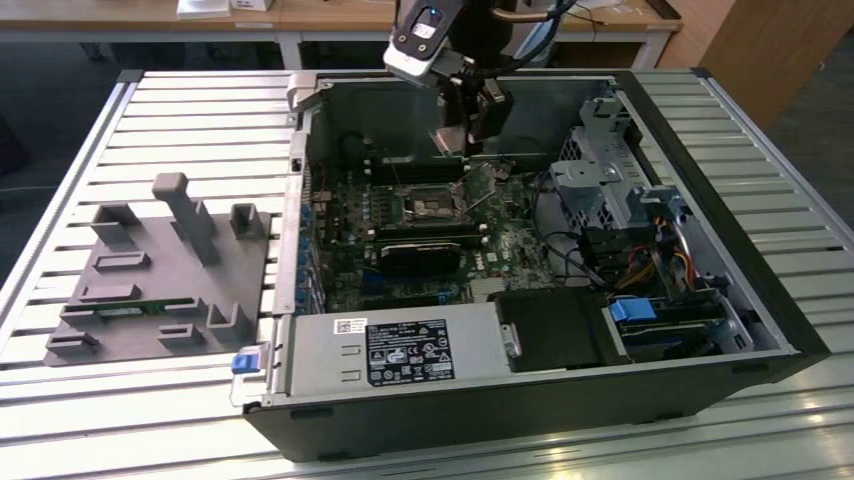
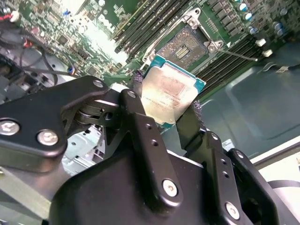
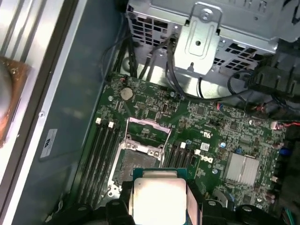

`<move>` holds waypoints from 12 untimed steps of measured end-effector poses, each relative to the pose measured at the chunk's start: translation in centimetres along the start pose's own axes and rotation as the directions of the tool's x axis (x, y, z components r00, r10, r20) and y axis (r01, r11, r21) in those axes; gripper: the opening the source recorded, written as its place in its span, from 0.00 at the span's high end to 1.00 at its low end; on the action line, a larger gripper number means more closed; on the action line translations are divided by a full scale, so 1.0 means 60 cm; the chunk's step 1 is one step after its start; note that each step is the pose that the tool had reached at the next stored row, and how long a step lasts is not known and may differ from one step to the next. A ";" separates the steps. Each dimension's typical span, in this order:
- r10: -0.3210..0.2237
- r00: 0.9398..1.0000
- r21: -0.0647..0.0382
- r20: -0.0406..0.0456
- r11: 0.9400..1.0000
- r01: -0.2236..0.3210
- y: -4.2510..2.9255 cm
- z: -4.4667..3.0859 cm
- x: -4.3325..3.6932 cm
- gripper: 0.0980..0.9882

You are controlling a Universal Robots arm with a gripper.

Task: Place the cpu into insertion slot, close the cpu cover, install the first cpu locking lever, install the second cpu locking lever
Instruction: 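Place the cpu into insertion slot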

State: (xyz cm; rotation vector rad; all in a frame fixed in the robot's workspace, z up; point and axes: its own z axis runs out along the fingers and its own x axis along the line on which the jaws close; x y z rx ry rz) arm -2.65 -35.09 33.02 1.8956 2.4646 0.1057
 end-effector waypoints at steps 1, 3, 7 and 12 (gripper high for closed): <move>0.012 1.000 0.000 0.001 1.000 -0.012 0.000 0.001 0.000 0.51; 0.033 0.999 0.000 0.003 0.999 -0.033 0.000 0.003 0.000 0.51; 0.060 0.998 -0.001 0.005 0.998 -0.060 0.000 0.006 0.000 0.51; 0.086 0.996 -0.002 0.007 0.996 -0.086 -0.001 0.011 0.000 0.51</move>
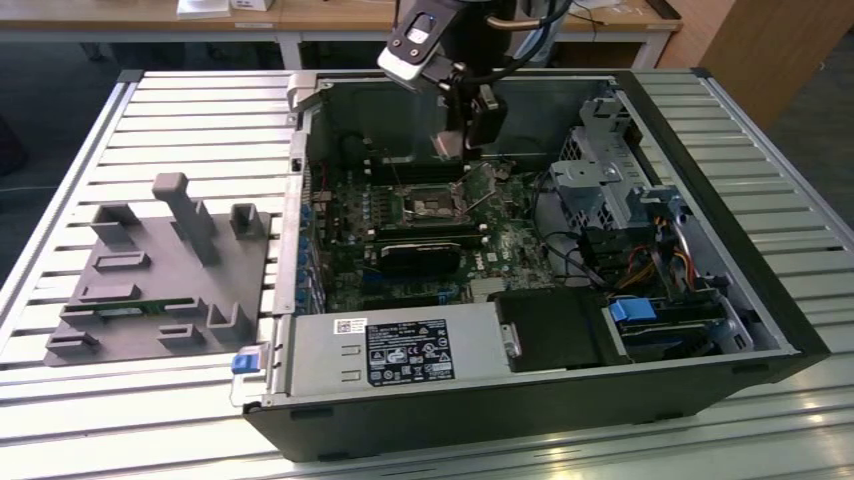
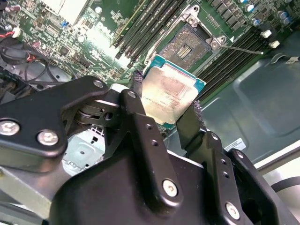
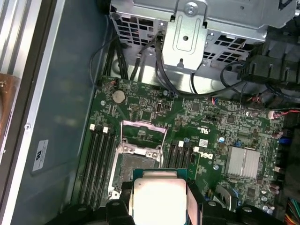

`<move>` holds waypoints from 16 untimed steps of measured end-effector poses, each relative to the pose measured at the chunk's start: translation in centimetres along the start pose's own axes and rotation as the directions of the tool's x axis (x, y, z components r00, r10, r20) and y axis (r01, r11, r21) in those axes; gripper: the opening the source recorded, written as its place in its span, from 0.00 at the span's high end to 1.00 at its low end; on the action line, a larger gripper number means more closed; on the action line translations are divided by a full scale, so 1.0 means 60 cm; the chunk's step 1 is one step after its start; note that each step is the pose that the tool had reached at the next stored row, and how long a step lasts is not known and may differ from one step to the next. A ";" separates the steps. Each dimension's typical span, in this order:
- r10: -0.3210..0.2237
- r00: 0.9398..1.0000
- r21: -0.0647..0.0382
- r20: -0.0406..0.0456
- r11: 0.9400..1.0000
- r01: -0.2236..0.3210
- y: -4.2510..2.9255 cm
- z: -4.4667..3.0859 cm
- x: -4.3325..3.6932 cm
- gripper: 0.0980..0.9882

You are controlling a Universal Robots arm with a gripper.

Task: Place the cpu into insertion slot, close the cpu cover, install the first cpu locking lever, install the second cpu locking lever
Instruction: 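Place the cpu into insertion slot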

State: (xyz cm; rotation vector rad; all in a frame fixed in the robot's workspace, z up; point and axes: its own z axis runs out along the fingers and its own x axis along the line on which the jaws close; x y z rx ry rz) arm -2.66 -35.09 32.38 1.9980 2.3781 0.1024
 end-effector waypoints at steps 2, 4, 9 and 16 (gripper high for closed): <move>0.009 1.000 0.000 0.001 1.000 -0.009 0.000 0.002 0.000 0.51; 0.021 1.000 0.000 0.002 1.000 -0.021 0.000 0.005 0.000 0.51; 0.078 0.997 0.001 0.006 0.997 -0.078 -0.001 0.016 0.000 0.51; 0.118 0.993 0.003 0.009 0.993 -0.118 -0.002 0.026 0.000 0.51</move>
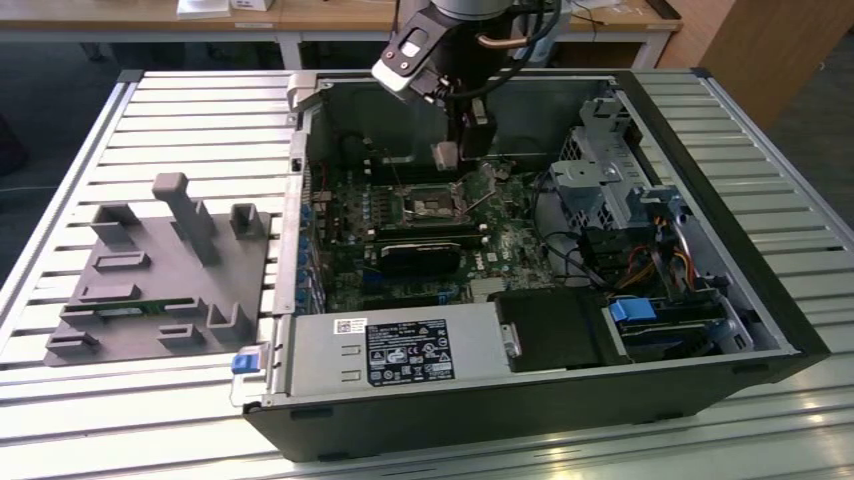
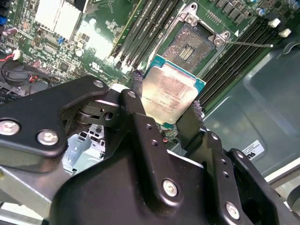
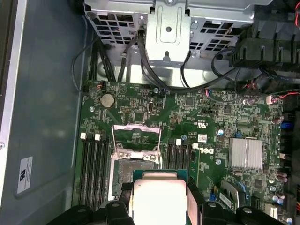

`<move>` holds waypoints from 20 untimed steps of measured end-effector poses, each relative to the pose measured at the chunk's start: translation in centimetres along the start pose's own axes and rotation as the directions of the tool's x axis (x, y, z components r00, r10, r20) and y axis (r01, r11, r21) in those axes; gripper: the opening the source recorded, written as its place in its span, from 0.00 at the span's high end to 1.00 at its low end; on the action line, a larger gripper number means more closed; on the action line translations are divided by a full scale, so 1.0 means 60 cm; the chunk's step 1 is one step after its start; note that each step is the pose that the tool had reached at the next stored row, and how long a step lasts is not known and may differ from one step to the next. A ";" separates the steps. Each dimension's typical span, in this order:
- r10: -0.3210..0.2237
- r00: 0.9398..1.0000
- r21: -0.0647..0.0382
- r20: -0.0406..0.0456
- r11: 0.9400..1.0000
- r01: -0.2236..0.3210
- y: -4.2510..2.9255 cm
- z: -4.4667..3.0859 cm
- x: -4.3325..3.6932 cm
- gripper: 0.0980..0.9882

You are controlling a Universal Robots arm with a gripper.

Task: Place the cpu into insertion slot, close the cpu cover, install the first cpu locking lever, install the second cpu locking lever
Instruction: 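Place the cpu into insertion slot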

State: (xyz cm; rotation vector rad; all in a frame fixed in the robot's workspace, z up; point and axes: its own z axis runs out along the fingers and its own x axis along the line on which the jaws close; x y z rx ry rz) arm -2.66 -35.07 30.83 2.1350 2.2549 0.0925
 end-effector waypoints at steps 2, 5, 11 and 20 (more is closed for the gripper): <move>0.001 1.000 0.001 0.000 1.000 -0.001 0.000 0.001 0.000 0.51; 0.001 1.000 0.002 0.000 1.000 -0.001 0.000 0.003 0.000 0.51; 0.001 1.000 0.002 0.000 1.000 -0.001 -0.001 0.007 0.000 0.51; 0.001 1.000 0.002 0.000 1.000 -0.001 -0.001 0.014 0.000 0.51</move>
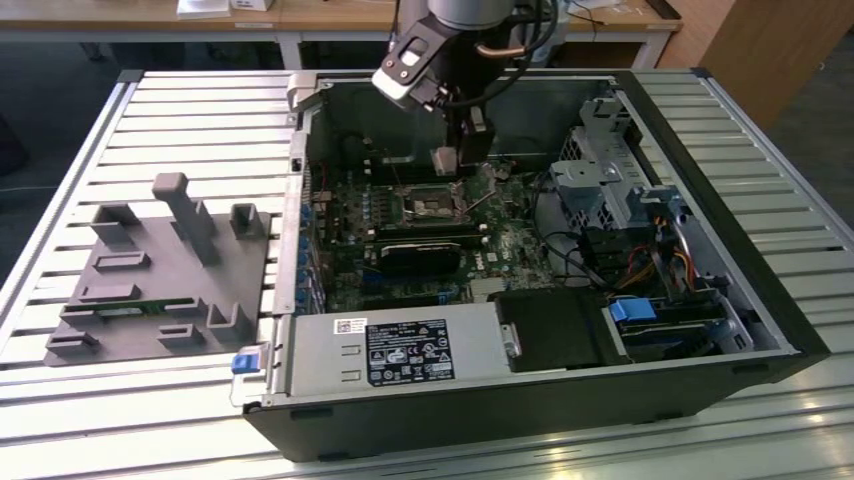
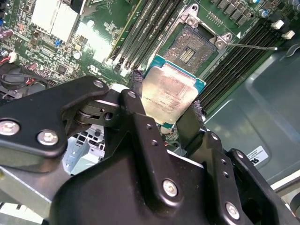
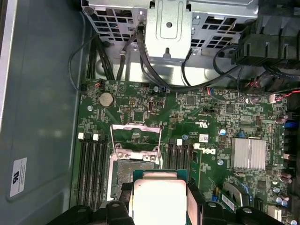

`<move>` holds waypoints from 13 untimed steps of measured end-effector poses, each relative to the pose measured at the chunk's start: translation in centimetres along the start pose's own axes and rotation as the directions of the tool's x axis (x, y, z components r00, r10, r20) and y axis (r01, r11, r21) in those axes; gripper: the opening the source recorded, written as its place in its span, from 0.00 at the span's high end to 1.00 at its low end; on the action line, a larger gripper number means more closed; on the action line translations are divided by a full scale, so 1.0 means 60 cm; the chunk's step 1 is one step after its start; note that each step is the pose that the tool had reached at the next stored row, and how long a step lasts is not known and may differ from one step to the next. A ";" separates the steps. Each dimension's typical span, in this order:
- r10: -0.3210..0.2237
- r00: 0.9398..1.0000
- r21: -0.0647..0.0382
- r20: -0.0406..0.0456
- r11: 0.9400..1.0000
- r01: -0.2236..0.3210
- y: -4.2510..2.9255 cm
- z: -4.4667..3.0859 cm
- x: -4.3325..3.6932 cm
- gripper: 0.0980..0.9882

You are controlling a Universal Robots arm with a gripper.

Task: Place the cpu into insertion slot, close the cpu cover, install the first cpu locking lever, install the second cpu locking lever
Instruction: 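Place the cpu into insertion slot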

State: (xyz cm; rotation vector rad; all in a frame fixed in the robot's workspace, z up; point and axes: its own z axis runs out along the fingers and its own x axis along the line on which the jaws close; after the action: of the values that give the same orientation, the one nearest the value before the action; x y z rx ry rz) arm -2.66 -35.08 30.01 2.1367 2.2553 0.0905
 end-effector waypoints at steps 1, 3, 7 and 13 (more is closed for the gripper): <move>0.000 1.000 0.000 0.000 1.000 0.000 0.000 0.001 0.000 0.51; 0.000 1.000 0.000 0.000 1.000 0.000 0.000 0.002 0.000 0.51; 0.000 1.000 0.000 0.000 1.000 0.000 0.000 0.006 0.000 0.51; 0.000 1.000 0.000 0.000 1.000 0.000 -0.001 0.011 0.000 0.51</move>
State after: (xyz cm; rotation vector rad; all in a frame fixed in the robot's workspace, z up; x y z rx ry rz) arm -2.66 -35.08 29.35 2.1365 2.2552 0.0900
